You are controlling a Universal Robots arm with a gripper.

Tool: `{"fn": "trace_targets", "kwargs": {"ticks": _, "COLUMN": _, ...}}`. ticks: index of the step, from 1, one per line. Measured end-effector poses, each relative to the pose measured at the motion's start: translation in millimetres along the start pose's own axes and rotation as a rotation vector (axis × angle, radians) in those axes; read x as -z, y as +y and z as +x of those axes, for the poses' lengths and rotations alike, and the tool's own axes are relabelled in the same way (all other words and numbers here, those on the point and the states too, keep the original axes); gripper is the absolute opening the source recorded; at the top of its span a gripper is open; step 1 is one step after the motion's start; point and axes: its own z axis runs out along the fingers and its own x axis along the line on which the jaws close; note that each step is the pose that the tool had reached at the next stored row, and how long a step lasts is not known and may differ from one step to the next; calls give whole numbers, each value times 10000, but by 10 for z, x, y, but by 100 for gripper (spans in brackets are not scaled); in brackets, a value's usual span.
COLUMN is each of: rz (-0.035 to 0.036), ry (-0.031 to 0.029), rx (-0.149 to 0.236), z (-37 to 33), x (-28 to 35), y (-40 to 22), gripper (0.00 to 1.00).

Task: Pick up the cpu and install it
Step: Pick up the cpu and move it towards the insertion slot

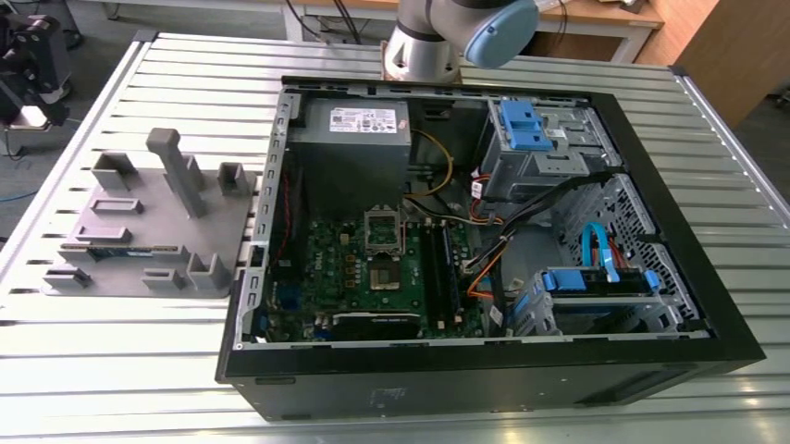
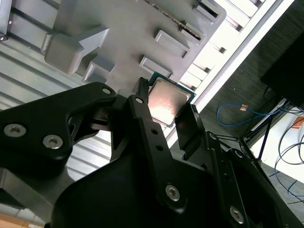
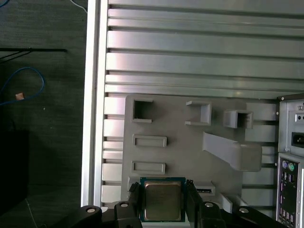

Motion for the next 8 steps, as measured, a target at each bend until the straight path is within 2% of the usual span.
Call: {"fn": "trace_targets", "kwargs": {"ticks": 8, "rz": -1, "ry": -2, "rx": 0, "z": 0, "x": 15, "y": 0, "gripper": 47}}
